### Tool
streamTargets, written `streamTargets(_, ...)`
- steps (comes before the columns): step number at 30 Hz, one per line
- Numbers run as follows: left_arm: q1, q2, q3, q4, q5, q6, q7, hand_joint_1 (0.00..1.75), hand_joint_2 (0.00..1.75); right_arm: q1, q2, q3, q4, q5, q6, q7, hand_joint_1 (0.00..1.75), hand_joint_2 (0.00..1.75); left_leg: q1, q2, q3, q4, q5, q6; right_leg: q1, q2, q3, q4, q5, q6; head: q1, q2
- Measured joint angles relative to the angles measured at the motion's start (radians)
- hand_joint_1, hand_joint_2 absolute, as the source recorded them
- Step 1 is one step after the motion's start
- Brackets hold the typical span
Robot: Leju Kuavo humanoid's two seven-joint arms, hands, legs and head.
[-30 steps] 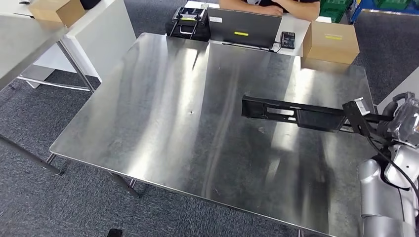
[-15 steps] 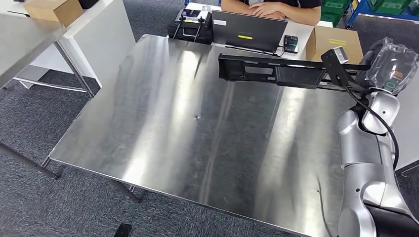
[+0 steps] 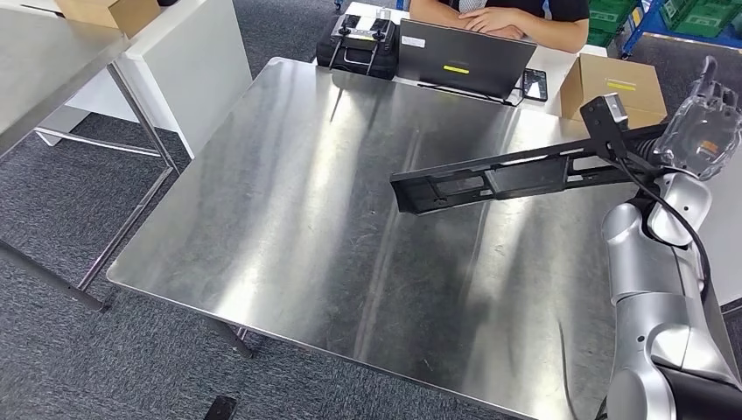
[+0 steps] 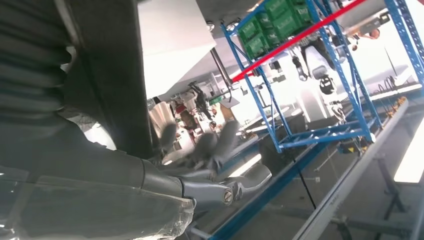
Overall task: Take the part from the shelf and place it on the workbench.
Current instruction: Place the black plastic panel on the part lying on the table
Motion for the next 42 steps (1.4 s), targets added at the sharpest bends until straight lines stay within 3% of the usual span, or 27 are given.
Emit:
streamTargets(5,0.000,0.002,-0.002,0.000,-0.009,-0.026,0.025,0.00,0.00,0.025,-0.008,-0.012,0.007,-0.008,0.004,-0.001,0.00,0.00,0.000,0.001,0.000,0.000,0.000,0.000,-0.001,0.000,0.009,-0.002,0.002,0.028,0.000,0.000)
streamTargets(10,0.001,0.003,-0.013,0.000,-0.035,-0.064,0.051,0.00,0.00,0.053,-0.014,-0.024,0.007,-0.012,0.046,-0.006,0.00,0.00,0.001,0.002,0.001,0.000,0.000,0.000,0.001,0.000,0.010,-0.002,0.001,0.037,-0.001,0.000)
streamTargets(12,0.001,0.005,-0.020,0.000,-0.046,-0.071,0.057,0.00,0.00,0.061,-0.020,-0.032,0.007,-0.027,0.167,-0.005,0.00,0.00,0.002,0.002,0.001,0.000,0.000,0.000,0.002,0.000,0.009,-0.002,0.000,0.037,-0.001,0.000)
streamTargets(17,0.000,0.010,-0.030,0.000,-0.079,-0.090,0.079,0.00,0.00,0.057,-0.093,-0.043,0.045,-0.088,0.760,-0.041,0.00,0.00,0.004,0.000,0.001,0.000,0.000,0.000,0.003,-0.001,0.010,-0.002,0.000,0.037,0.000,0.000)
streamTargets(19,-0.001,0.013,-0.034,0.000,-0.087,-0.092,0.085,0.00,0.00,0.054,-0.131,-0.041,0.069,-0.105,0.845,-0.066,0.00,0.00,0.004,0.000,0.001,0.000,0.000,0.000,0.002,-0.002,0.010,-0.002,0.000,0.037,-0.001,0.000)
streamTargets(30,-0.003,0.020,-0.043,0.000,-0.108,-0.082,0.097,0.00,0.00,0.031,-0.314,0.041,0.117,-0.247,1.095,-0.118,0.00,0.00,0.002,-0.001,0.001,0.000,0.000,0.000,0.002,-0.002,0.012,-0.002,-0.001,0.040,-0.001,0.000)
streamTargets(36,-0.003,0.020,-0.043,0.000,-0.105,-0.074,0.097,0.00,0.00,-0.001,-0.339,0.080,0.119,-0.253,1.119,-0.115,0.00,0.00,0.003,0.000,0.001,0.000,0.000,0.000,0.002,-0.002,0.011,-0.001,-0.001,0.040,0.000,0.000)
streamTargets(42,-0.002,0.020,-0.039,0.000,-0.094,-0.070,0.090,0.00,0.00,-0.101,-0.337,0.159,0.162,-0.272,1.168,-0.139,0.00,0.00,0.003,0.002,0.001,0.000,0.000,0.000,0.002,0.000,0.011,-0.001,-0.001,0.040,-0.001,0.000)
